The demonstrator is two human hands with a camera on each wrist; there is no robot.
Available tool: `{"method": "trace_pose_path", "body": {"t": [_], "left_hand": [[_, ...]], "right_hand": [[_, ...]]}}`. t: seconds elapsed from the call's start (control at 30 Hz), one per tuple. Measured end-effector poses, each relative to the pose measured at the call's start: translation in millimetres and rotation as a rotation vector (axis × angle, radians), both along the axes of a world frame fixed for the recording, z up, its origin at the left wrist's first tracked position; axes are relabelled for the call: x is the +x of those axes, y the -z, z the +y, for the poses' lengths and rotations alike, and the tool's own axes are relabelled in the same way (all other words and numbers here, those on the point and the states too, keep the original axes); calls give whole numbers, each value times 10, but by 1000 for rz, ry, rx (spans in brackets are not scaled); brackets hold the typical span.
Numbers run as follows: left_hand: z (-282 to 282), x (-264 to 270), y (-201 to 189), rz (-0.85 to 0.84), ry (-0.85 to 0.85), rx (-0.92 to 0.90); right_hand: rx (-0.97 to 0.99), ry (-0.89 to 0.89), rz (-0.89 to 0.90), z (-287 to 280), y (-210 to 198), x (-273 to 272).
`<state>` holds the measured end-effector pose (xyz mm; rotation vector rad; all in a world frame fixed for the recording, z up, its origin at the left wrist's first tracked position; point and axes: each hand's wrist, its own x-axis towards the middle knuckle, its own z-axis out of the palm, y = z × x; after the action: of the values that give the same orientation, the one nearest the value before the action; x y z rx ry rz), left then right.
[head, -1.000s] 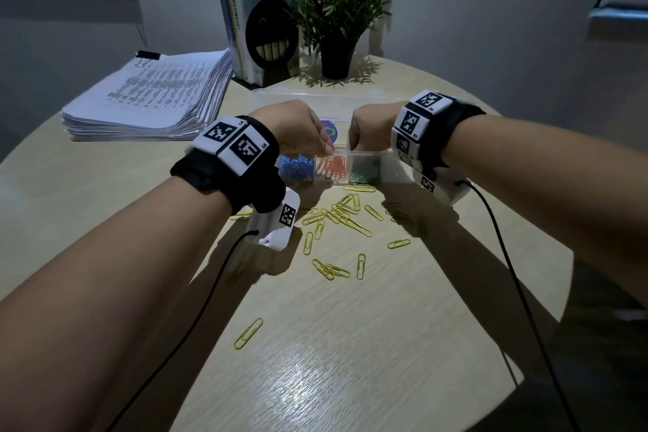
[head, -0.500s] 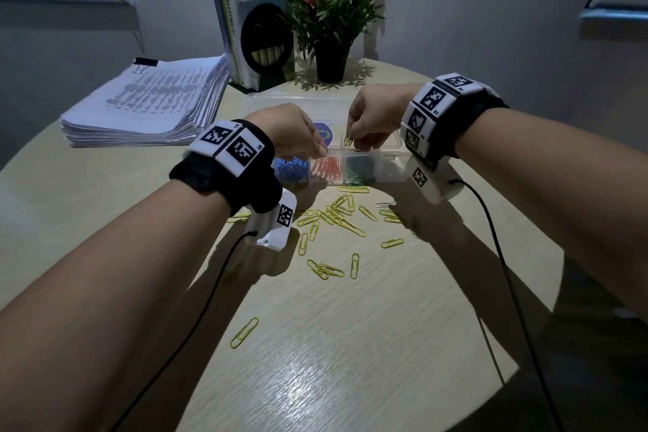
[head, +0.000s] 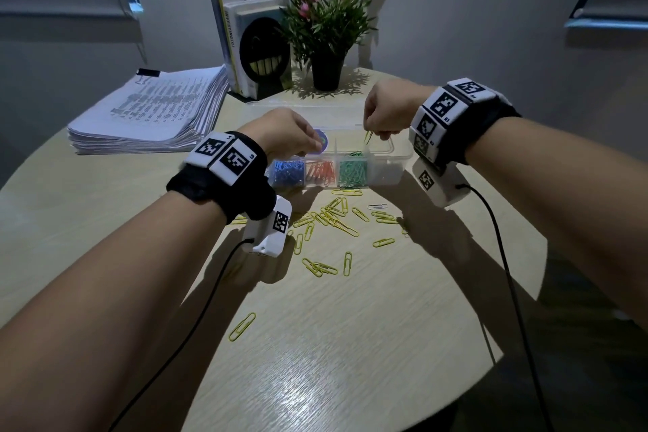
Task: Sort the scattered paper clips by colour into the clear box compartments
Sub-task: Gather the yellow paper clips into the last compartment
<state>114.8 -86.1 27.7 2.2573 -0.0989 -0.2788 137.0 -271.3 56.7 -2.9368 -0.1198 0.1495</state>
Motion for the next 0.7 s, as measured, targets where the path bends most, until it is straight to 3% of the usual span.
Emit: {"method": "trace_pose_path", "body": {"t": [0.1, 0.23, 0.4, 0.5, 0.7], "left_hand": [[24, -75, -1, -66, -28, -67], [91, -197, -26, -130, -29, -59], [287, -389, -101, -137, 17, 57], [444, -490, -74, -75, 69, 217], [729, -528, 120, -25, 137, 764]], "right_hand": [[-45, 47, -91, -53, -59, -78], [-132, 54, -31, -51, 9, -234], [6, -80, -61, 55, 56, -462], [25, -172, 68, 213, 216, -645], [-251, -228, 108, 423, 482, -793]]}}
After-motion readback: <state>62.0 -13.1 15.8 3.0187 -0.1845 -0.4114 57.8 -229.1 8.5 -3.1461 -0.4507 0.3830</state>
